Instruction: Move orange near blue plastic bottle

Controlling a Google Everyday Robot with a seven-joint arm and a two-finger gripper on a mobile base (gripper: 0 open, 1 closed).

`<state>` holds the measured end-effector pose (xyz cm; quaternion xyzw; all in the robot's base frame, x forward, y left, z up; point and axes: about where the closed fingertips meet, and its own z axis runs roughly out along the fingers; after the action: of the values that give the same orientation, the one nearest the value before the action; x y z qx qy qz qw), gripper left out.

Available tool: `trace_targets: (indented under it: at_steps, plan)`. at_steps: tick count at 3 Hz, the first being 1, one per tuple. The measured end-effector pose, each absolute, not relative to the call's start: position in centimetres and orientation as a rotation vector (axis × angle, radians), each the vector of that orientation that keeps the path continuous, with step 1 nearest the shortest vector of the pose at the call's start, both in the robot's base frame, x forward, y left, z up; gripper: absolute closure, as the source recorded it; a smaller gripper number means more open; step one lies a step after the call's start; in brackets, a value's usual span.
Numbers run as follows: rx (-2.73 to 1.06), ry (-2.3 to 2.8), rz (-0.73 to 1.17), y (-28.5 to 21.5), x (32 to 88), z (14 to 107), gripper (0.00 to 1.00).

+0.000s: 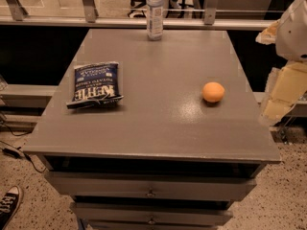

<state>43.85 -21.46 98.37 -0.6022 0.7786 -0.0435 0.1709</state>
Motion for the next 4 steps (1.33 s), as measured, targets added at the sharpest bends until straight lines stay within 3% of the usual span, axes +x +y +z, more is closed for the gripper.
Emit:
trace_targets:
  at_steps: [2, 4]
  plan:
    - [-1.679, 2.179, -0.112, -21.8, 45.0, 97.4, 0.0]
    - [-1.501, 2.144, 0.038, -22.3, 51.2, 92.1, 0.0]
